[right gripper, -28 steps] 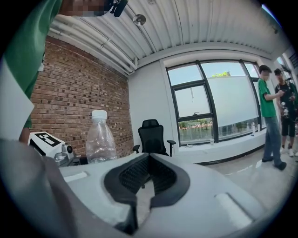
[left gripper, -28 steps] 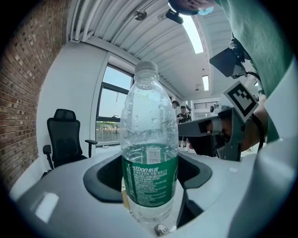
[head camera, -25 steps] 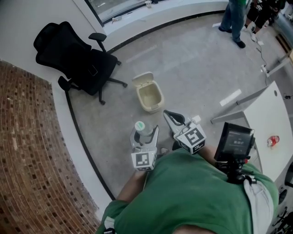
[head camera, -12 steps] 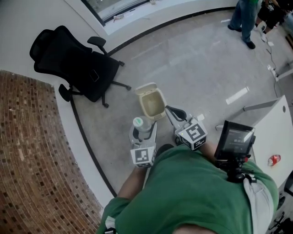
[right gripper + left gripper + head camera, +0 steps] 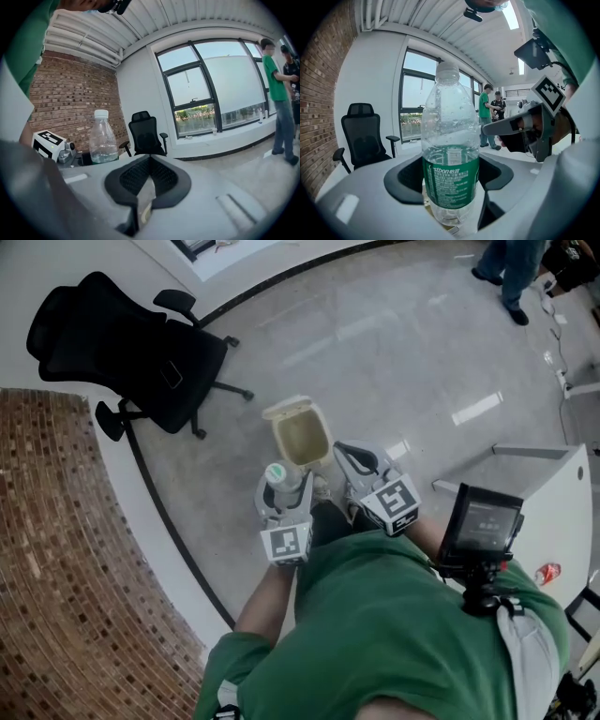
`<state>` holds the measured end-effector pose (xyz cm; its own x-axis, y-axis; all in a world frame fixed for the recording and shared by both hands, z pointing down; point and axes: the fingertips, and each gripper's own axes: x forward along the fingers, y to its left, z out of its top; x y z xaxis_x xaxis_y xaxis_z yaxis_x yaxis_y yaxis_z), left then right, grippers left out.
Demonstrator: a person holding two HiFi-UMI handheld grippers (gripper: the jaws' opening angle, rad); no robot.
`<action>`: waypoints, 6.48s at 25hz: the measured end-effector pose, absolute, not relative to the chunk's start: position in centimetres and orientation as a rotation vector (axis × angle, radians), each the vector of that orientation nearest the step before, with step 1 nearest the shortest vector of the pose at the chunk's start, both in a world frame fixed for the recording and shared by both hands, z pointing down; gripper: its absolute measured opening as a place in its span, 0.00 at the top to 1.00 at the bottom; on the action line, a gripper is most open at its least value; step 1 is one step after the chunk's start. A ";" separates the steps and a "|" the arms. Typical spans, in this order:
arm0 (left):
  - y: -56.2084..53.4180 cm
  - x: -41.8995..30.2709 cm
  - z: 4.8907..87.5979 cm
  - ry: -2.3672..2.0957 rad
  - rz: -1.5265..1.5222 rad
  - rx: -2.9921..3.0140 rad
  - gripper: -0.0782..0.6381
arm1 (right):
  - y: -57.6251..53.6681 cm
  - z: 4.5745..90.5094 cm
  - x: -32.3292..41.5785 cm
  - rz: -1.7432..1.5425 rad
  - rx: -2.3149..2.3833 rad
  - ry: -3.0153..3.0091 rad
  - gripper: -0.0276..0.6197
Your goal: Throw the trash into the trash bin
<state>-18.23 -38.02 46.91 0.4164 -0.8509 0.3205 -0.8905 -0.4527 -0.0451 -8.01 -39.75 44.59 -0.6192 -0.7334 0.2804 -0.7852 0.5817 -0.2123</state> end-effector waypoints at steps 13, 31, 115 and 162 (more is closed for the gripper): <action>-43.5 -19.5 56.0 -1.402 0.619 2.527 0.43 | -44.2 52.7 -10.5 0.523 1.211 -2.489 0.95; -46.1 -18.5 75.3 -1.235 0.817 2.439 0.43 | -45.8 69.5 -9.4 0.694 1.192 -2.274 0.95; -44.0 -16.2 58.7 -1.536 0.714 2.437 0.88 | -42.8 54.0 -3.6 0.553 1.315 -2.472 0.95; -27.2 -23.8 40.0 -1.666 0.235 2.525 0.88 | -26.8 37.2 -12.6 0.239 1.325 -2.702 0.95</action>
